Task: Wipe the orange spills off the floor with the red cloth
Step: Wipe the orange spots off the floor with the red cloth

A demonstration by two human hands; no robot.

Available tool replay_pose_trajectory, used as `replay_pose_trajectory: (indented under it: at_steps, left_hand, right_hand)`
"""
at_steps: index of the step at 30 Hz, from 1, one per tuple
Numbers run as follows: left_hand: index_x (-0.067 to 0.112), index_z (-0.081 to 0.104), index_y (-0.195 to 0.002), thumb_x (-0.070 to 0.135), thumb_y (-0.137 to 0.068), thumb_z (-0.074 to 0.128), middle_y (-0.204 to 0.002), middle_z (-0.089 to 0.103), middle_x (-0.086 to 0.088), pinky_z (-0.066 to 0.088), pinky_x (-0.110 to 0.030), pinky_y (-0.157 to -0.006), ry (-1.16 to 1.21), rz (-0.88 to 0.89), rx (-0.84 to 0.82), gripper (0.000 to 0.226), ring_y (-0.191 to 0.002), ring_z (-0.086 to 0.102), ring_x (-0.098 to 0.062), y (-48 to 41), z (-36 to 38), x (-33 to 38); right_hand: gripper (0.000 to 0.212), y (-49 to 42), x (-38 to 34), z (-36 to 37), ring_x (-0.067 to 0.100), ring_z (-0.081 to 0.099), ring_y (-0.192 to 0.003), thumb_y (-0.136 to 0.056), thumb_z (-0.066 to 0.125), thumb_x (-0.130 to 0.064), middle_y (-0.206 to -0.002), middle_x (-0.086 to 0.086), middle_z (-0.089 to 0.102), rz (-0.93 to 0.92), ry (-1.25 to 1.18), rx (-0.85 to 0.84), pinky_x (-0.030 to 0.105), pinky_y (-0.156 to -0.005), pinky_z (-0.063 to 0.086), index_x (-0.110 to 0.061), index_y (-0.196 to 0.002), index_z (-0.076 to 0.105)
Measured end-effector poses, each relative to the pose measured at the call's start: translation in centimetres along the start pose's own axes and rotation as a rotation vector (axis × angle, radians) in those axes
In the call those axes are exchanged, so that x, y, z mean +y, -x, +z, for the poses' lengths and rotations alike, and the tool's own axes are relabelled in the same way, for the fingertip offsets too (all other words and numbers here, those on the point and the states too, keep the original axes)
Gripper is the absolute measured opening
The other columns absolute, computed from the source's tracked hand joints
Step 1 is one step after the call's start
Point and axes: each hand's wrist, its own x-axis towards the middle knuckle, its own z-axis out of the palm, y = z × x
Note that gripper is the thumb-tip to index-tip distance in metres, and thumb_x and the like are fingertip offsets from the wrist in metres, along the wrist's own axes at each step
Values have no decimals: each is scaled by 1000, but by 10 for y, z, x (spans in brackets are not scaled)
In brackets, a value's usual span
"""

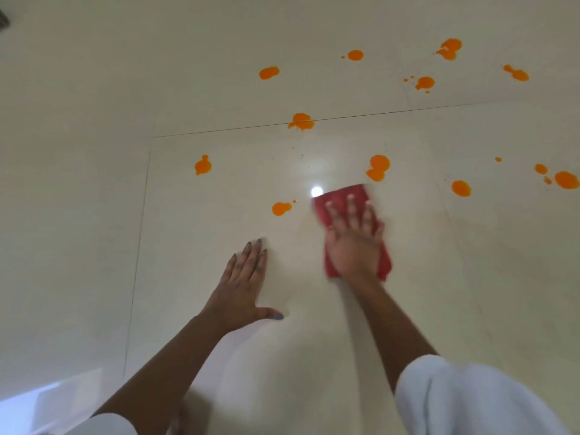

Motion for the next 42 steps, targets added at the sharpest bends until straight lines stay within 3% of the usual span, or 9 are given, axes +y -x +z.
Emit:
replay_pose_trajectory:
  at_steps: [4,11,17,24,27,30,34,37,42]
  left_hand:
    - [14,-14,-144,90,-60,29,-152,-22,-5,-13,-38,-112,19,-2,5,121,-138,-25,-16,4,6,-7]
    - [9,3,-147,89,-63,33,-155,-3,-11,-10,-39,-113,34,7,31,119,-140,-14,-21,1,6,-11]
    - [15,-22,-138,96,-49,12,-146,-32,-2,-15,-36,-109,96,-149,67,125,-134,-32,-15,6,-9,-38]
    - [12,-13,-142,96,-51,21,-150,-22,-7,-17,-34,-110,93,-134,37,129,-135,-29,-13,3,-5,-54]
    - [10,-12,-144,92,-50,30,-150,-24,-8,-12,-39,-111,58,-164,34,131,-136,-28,-18,4,-7,-54]
    - [15,-16,-143,95,-51,25,-151,-24,-9,-14,-38,-111,46,-166,41,128,-136,-27,-20,5,-5,-57]
    - [14,-13,-144,94,-56,26,-153,-16,-5,-13,-37,-110,122,-169,16,124,-140,-17,-23,5,-3,-60]
    - [24,-23,-140,95,-52,23,-150,-30,-6,-21,-34,-108,122,-142,59,121,-135,-31,-17,2,-3,-60]
    - [23,-26,-137,91,-50,30,-147,-35,-5,-23,-33,-107,114,-206,74,124,-134,-34,-18,12,-7,-65]
  right_hand:
    - [56,64,13,7,41,26,-137,-86,31,-35,-150,13,33,340,-100,136,62,-103,25,-28,-140,42]
    - [55,20,-50,8,35,34,-135,-85,30,-35,-148,6,39,-170,-24,4,57,-103,31,-31,-137,45]
    - [57,51,-15,8,42,25,-137,-86,28,-37,-151,14,31,343,-92,90,61,-104,24,-26,-141,40]
    - [55,1,-113,9,33,20,-142,-88,27,-39,-154,3,24,-397,-6,-49,54,-110,18,-34,-142,33]
    - [59,-48,-67,4,29,4,-144,-88,17,-43,-158,1,10,-48,-10,-88,52,-113,8,-37,-147,17]
    - [58,9,-58,7,40,21,-139,-87,26,-40,-152,13,29,209,-88,39,60,-106,21,-27,-142,37]
    - [58,62,-122,14,41,28,-137,-85,34,-42,-149,14,34,-158,-82,-65,60,-104,26,-27,-141,40]
    - [54,-29,-136,6,31,5,-144,-94,24,-46,-158,4,9,-446,41,-130,56,-113,10,-36,-147,18]
    - [54,-45,-80,5,32,0,-144,-96,26,-41,-158,5,6,178,-74,-51,56,-113,8,-34,-148,16]
